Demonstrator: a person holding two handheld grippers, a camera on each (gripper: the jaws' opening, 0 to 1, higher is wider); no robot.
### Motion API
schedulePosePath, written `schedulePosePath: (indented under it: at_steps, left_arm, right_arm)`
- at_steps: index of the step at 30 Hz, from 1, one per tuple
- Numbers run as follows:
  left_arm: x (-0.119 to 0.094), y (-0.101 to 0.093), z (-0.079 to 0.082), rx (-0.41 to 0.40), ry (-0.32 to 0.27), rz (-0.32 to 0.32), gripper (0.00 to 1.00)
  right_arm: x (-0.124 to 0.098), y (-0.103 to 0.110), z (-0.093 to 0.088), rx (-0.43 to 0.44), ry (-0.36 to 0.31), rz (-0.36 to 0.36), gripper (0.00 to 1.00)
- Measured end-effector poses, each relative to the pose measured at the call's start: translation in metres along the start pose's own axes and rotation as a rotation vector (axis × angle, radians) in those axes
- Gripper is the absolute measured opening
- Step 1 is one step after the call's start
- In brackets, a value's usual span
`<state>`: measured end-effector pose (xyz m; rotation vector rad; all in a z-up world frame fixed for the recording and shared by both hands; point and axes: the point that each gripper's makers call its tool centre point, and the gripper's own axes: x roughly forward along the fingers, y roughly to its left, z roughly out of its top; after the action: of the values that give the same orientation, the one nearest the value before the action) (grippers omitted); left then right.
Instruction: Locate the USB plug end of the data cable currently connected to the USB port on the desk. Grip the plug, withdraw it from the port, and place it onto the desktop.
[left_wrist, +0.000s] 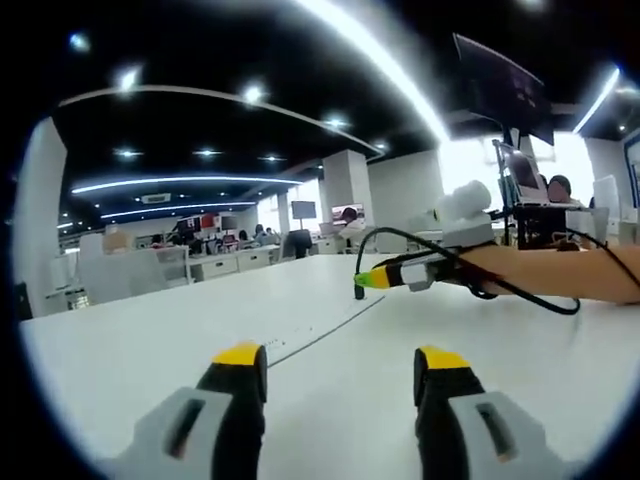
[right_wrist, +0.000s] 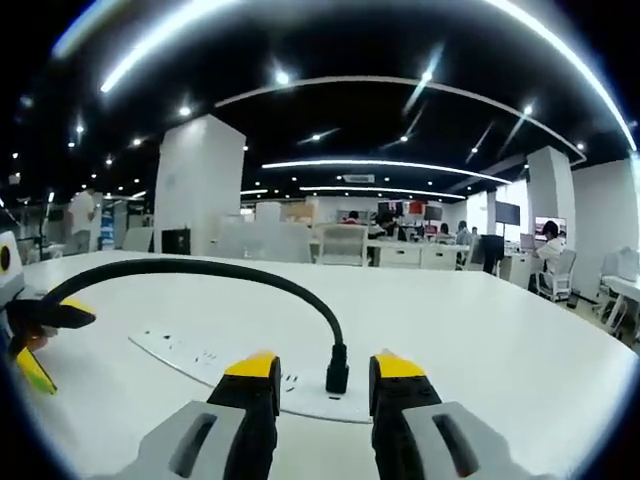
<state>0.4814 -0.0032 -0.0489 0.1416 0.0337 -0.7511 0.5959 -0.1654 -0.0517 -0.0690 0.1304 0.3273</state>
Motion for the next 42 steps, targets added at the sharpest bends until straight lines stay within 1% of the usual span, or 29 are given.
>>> schedulePosePath:
  at_steps: [6, 14, 20, 29, 34, 42]
  left_arm:
    - [0.007, -0.005, -0.003, -0.001, 0.006, -0.016, 0.6]
    - [0.01, -0.008, -0.001, -0.014, -0.007, -0.023, 0.6]
    - [0.011, -0.009, 0.001, -0.034, -0.022, -0.032, 0.61]
    - [0.009, -0.016, -0.002, -0.023, -0.018, -0.05, 0.61]
    - [0.005, -0.019, -0.002, -0.022, -0.019, -0.051, 0.61]
    - [0.003, -0.019, -0.005, -0.023, -0.012, -0.047, 0.61]
  right_arm:
    - [0.006, 0.002, 0.004, -0.001, -0.009, -0.002, 0.36]
    - [0.011, 0.004, 0.005, 0.003, -0.009, 0.0, 0.35]
    - [0.015, 0.003, 0.009, 0.001, -0.011, -0.005, 0.34]
    - [0.021, 0.004, 0.016, 0.007, -0.03, -0.014, 0.31]
    - [0.024, 0.003, 0.015, 0.018, -0.033, -0.021, 0.29]
    - [0.027, 0.003, 0.016, 0.007, -0.034, -0.033, 0.27]
